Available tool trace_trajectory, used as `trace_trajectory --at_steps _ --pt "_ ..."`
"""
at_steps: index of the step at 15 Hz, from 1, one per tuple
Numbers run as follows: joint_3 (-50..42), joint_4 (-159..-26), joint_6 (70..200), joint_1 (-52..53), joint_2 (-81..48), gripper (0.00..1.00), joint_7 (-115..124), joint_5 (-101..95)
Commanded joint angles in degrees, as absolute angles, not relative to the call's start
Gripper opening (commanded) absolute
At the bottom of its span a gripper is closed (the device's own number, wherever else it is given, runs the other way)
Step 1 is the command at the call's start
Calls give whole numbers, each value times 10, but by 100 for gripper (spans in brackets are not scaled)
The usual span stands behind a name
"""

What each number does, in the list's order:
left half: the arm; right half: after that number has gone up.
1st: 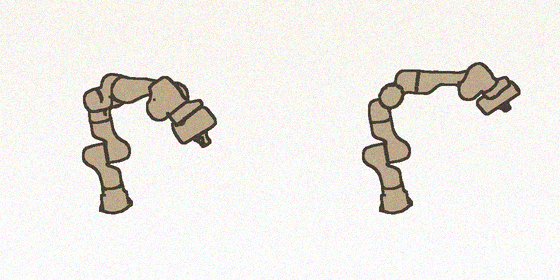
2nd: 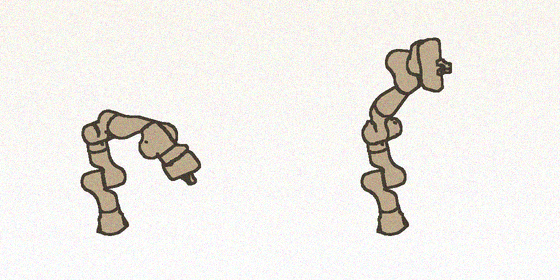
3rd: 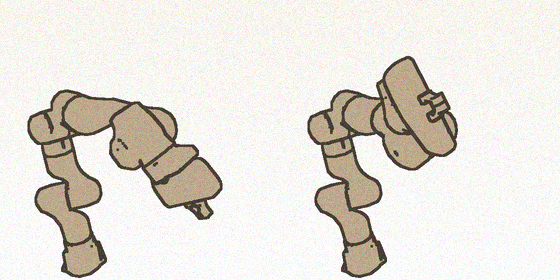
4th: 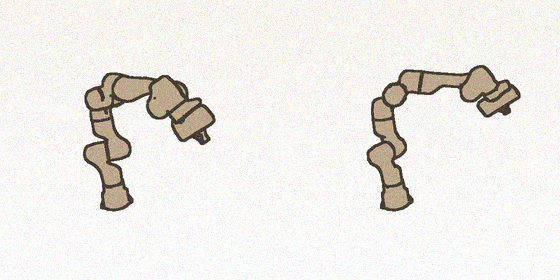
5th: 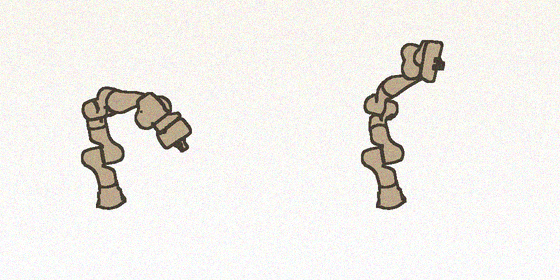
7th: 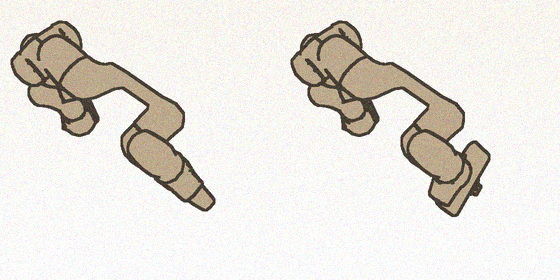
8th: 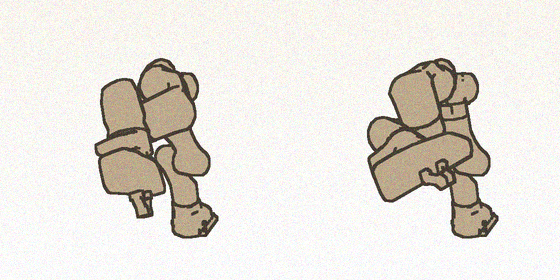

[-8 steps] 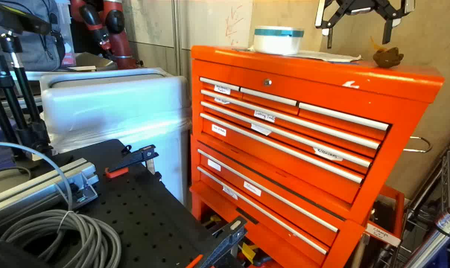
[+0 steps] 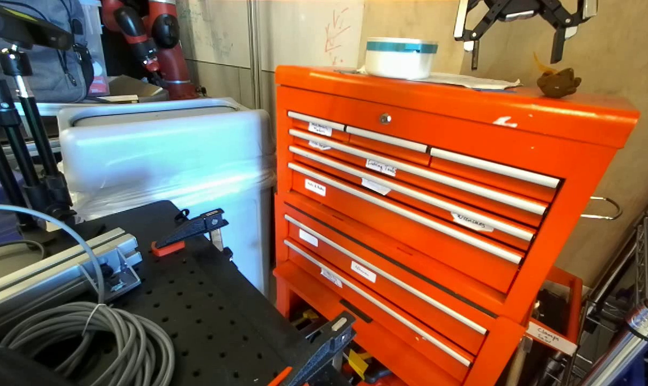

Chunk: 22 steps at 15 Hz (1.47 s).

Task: Put the brown doll in the white bowl

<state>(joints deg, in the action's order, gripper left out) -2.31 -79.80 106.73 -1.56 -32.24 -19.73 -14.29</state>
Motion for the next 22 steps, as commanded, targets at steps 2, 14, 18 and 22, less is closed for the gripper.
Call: trace_trajectory --at_steps 2,14,18,22 --pt "-18 -796 1065 -20 -323 100 -196 -146" --pt "-20 -788 1068 -16 -325 100 -185 -149" --pt "-22 -754 1069 -14 -330 100 -150 -142" --pt "-30 -721 1061 -12 -340 100 -118 -149"
